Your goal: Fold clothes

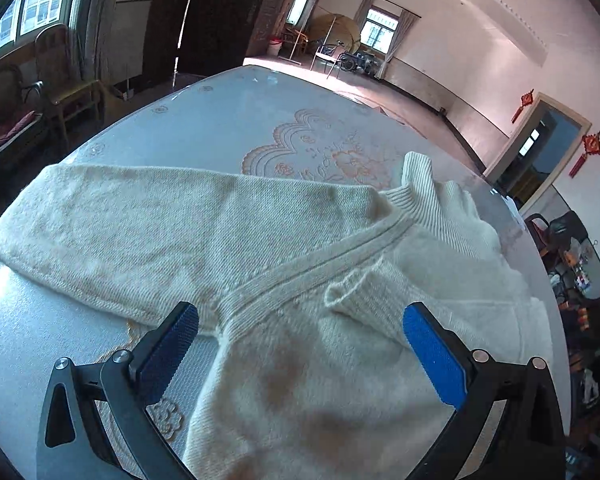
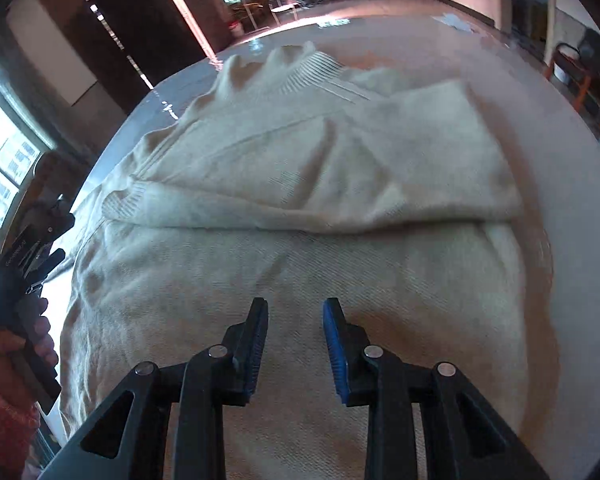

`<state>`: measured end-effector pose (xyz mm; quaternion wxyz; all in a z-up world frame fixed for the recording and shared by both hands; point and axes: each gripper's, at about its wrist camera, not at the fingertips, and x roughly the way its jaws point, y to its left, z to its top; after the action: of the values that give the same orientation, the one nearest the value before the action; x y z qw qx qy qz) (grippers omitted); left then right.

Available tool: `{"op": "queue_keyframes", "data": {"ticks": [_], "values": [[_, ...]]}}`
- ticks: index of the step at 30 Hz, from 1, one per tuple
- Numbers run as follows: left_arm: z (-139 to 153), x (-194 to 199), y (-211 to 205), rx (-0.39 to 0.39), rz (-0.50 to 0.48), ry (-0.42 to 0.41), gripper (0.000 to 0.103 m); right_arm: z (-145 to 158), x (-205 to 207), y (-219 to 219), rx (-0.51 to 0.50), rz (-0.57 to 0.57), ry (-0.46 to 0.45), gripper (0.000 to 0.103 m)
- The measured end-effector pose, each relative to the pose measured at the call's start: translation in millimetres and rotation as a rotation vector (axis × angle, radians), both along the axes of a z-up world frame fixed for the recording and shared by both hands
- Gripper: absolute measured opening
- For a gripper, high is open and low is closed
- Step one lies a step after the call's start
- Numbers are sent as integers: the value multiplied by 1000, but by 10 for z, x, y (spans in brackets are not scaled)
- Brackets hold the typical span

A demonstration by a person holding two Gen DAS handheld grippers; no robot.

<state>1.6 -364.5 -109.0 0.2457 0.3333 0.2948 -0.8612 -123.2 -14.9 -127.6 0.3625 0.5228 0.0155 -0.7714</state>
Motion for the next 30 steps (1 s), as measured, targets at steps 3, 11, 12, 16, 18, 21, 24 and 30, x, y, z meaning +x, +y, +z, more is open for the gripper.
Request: {"op": "queue_keyframes", "data": {"ticks": [3, 11, 12, 16, 18, 21, 24, 30], "values": [[8, -344, -131, 21, -48, -51, 103, -57, -88, 132, 4, -56, -24, 30], [57, -1071, 202, -219, -502, -179, 70, -90, 38, -40, 75, 39, 66, 36], [37, -1145, 269, -261, -552, -205, 70, -94, 46, -30, 68, 38, 67, 37], [-37, -1290, 376, -306, -650, -238, 69, -71, 66, 4, 62, 49, 70, 39], [-57, -1316, 390, -300, -676, -231, 70, -58, 73, 5, 66, 61, 73, 41], [-87, -1355, 411, -291, -714, -219, 67, -56, 68, 11, 61, 66, 68, 41], [-139, -1247, 401, -241, -716, -201, 25, -56, 59, 54, 37, 59, 58, 41], [-117, -975, 392, -191, -697, -140, 3, -63, 46, 92, 5, 44, 44, 41]]}}
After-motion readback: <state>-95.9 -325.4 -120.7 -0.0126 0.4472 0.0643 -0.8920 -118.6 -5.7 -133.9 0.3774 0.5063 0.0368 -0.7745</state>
